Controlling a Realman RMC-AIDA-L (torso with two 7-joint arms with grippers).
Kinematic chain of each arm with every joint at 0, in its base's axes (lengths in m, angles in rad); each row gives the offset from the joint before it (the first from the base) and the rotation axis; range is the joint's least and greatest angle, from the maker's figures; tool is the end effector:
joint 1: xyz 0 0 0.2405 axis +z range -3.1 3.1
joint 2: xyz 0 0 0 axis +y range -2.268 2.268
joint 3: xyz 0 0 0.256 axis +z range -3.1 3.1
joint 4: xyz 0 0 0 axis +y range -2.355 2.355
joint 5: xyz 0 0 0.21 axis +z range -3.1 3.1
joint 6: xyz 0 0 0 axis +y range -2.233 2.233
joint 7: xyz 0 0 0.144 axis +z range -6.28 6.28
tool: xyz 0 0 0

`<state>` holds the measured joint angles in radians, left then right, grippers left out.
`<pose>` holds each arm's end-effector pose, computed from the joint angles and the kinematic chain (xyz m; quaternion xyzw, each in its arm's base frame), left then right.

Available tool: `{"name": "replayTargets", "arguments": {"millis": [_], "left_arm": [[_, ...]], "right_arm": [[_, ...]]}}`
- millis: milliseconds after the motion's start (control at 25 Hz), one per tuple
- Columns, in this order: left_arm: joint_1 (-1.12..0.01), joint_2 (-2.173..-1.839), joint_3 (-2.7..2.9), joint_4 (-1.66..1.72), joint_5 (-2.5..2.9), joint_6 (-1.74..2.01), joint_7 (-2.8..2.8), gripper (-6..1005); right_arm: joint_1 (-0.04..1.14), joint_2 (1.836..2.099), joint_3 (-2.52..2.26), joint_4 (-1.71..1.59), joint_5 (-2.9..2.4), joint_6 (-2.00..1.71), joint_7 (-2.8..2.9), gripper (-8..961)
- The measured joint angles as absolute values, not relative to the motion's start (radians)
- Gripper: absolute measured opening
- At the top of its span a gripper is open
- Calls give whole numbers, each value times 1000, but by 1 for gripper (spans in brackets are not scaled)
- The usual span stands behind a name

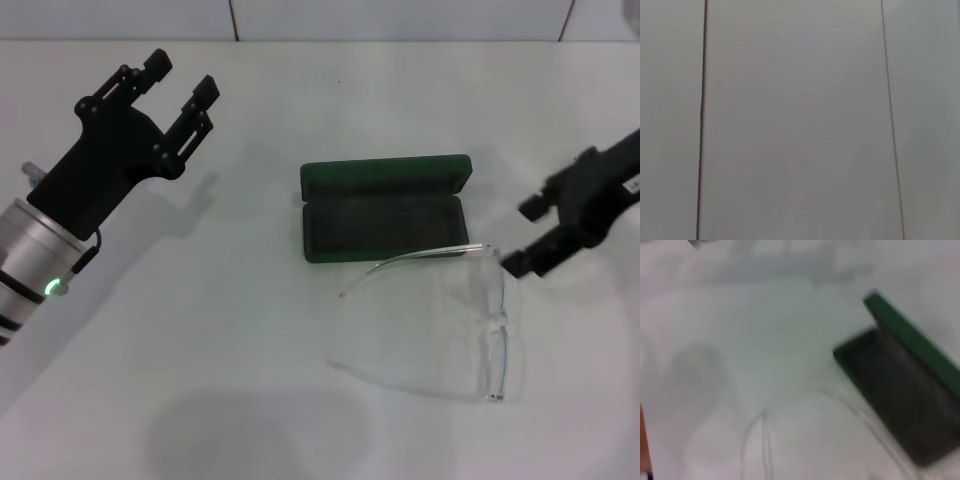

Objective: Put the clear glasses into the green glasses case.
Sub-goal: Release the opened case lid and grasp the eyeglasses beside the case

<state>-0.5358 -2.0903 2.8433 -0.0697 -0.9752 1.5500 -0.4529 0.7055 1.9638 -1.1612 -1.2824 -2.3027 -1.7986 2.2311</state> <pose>-0.2740 0.3176 -0.0190 -0.7922 -0.1147 -0.4197 0.4279 0.1552 0.3597 0.0531 -0.9698 0.2183 -0.0929 0.0569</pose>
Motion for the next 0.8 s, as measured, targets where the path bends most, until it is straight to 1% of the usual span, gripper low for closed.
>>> {"name": "replayTargets", "arguments": {"millis": [200, 280, 520, 640, 800], "left_arm": [[-547, -2088, 2844, -77, -973, 1548, -456, 571], [-550, -2087, 2844, -79, -971, 1545, -456, 572], [-565, -2086, 2844, -79, -971, 1532, -456, 572], [-569, -2087, 2843, -78, -976, 1526, -449, 572], [-571, -2089, 2843, -75, -992, 1501, -437, 572]], "right_arm": [[780, 1999, -1173, -1345, -2485, -1936, 2359, 846], [803, 2006, -1181, -1349, -2535, -1959, 2391, 845], [864, 2011, -1282, -1299, -2602, -1968, 2550, 844], [873, 2013, -1354, -1286, -2616, -1949, 2584, 843], [851, 2014, -1422, -1304, -2617, -1813, 2542, 843]]}}
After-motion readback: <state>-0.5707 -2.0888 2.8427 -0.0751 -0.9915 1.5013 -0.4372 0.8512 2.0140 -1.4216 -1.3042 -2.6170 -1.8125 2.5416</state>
